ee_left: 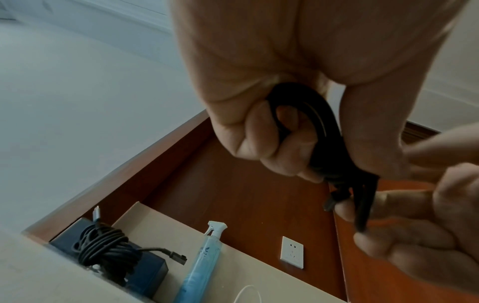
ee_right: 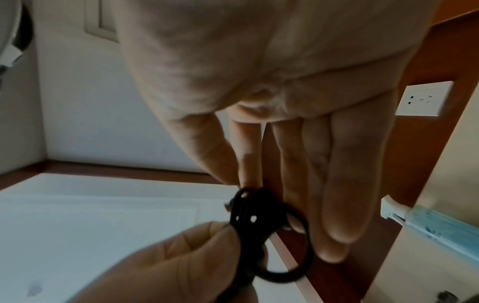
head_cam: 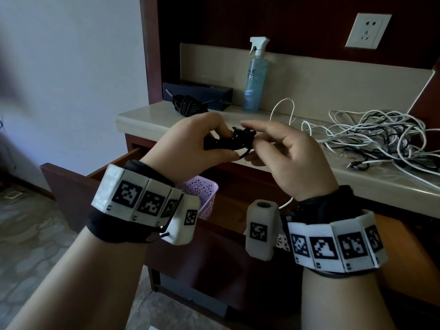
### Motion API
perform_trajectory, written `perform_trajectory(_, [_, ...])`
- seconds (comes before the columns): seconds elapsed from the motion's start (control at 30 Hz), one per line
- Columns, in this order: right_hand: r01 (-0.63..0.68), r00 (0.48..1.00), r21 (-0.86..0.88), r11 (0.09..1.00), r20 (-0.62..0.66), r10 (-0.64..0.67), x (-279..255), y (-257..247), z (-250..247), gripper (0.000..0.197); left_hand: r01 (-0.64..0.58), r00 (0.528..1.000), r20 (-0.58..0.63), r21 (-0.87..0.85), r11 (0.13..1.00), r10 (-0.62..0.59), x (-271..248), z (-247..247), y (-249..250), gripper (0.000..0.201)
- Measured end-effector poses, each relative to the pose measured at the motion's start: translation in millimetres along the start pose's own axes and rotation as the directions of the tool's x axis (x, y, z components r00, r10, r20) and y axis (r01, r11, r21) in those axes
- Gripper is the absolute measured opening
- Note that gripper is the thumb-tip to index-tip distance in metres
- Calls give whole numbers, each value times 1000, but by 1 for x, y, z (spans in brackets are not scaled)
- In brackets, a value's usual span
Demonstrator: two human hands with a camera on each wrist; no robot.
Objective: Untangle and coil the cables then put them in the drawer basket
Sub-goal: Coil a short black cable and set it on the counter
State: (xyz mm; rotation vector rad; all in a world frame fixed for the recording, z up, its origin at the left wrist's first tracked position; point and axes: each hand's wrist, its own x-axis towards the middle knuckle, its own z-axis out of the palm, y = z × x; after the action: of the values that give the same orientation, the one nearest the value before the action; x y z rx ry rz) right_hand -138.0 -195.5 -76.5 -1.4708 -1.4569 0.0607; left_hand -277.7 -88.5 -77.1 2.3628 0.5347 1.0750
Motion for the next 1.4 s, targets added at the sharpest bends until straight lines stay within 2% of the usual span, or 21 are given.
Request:
perform_trajectory(0.1, [19,998,-94,995,-59,-25,0,-2,4,19,-46,999,28,72,996,45,2,2,5,26])
perform_trajectory(0.23, [-15,996,-170,985,-93,-1,0,-2,6,13,-48,998,43,136,989,43,3,8,7,29])
perform_trajectory(0.37, [-71,993,-114,991,-99,60,1,1,10,10,-9,1000,8,144,990,8,2,9,6,30])
perform_trajectory(0.43, [-41,984,-170,985,-179,10,1,7,14,9,-6,1000,24,164,986,2,2,9,6,29])
perform_trajectory(0.53, [51,937,-268,962,-320,-139,1,15,15,6,-4,996,85,227,974,-16,3,11,7,28])
perform_trajectory(0.67, [111,903,-249,962,-379,-202,4,16,14,11,-14,992,127,244,970,-18,2,16,5,30])
perform_trajectory(0.73, [135,898,-137,981,-402,-179,5,17,16,16,-24,994,112,229,973,-2,1,15,5,29])
perform_trajectory(0.8, [58,917,28,998,-397,-42,5,18,16,12,-36,994,109,222,974,12,0,12,6,29])
perform_trajectory(0.87, [-31,931,216,976,-349,107,4,18,15,8,-41,993,116,213,976,16,-1,10,6,29])
perform_trajectory(0.93, [-66,932,309,949,-321,169,1,17,14,9,-45,992,128,207,977,19,-3,10,6,30])
perform_trajectory(1.03, [-84,939,364,927,-283,197,2,17,13,11,-41,989,144,184,982,15,-5,8,5,28])
perform_trajectory(1.13, [-120,954,306,944,-229,195,8,18,8,10,36,987,155,102,994,-51,-4,4,2,23])
perform_trajectory(1.23, [-88,971,187,979,-204,126,12,17,7,3,99,981,168,-17,995,-94,1,-1,-3,17])
perform_trajectory(1.33, [-42,982,131,990,-179,66,14,18,9,20,167,975,166,-109,980,-148,9,-8,-10,13])
perform_trajectory(1.4, [10,979,24,1000,-201,-5,15,20,9,29,209,971,152,-175,962,-183,14,-12,-15,11])
